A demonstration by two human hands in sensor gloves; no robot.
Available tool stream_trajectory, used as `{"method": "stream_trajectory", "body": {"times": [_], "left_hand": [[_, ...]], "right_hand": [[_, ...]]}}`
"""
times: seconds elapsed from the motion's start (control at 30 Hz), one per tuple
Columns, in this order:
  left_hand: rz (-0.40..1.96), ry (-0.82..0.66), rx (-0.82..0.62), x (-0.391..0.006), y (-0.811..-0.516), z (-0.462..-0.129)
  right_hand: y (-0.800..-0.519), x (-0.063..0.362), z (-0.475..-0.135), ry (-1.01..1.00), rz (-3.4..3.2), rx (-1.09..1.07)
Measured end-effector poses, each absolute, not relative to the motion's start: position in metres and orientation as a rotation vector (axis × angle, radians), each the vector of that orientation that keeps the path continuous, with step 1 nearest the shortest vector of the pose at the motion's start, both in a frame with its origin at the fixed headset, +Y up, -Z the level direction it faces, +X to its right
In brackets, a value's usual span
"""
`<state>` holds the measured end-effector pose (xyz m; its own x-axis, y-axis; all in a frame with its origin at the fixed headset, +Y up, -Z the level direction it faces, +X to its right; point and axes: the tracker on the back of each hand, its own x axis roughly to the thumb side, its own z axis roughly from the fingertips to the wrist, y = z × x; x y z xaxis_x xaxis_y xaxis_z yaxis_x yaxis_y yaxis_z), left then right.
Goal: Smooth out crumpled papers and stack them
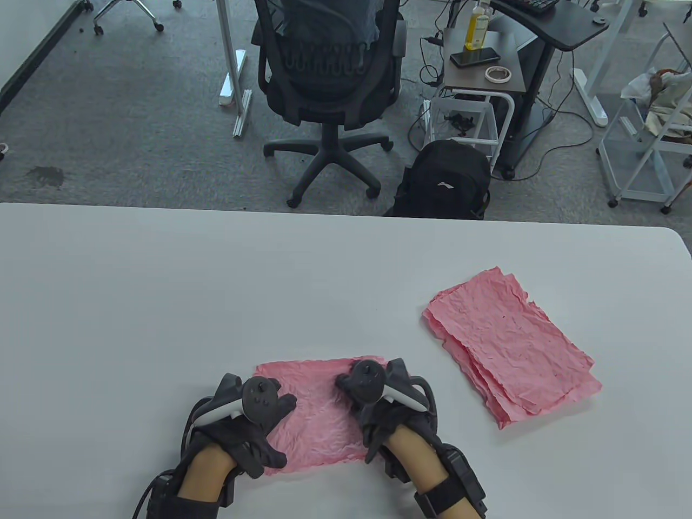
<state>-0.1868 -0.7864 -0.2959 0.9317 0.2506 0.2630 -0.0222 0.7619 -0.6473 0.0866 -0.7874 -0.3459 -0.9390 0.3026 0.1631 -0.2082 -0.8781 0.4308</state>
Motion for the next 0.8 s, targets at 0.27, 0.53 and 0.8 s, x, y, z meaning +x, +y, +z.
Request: {"method": "stream_trajectory", "body": {"times": [0.27, 0.53, 0.8], "left_hand": [[0.146, -0.333, -0.691, -0.188, -0.787, -0.296], [0.145, -0.318, -0.687, -0.188, -0.787, -0.296], [0.149, -0.31, -0.696, -0.191, -0.786, -0.295]], "right_hand": [[-0.777, 0.115, -0.349, 0.495, 2.831, 0.168], [-0.787, 0.033, -0.308, 0.849, 2.853, 0.645], [-0.788, 0.13, -0.349, 0.648, 2.684, 0.139]]}}
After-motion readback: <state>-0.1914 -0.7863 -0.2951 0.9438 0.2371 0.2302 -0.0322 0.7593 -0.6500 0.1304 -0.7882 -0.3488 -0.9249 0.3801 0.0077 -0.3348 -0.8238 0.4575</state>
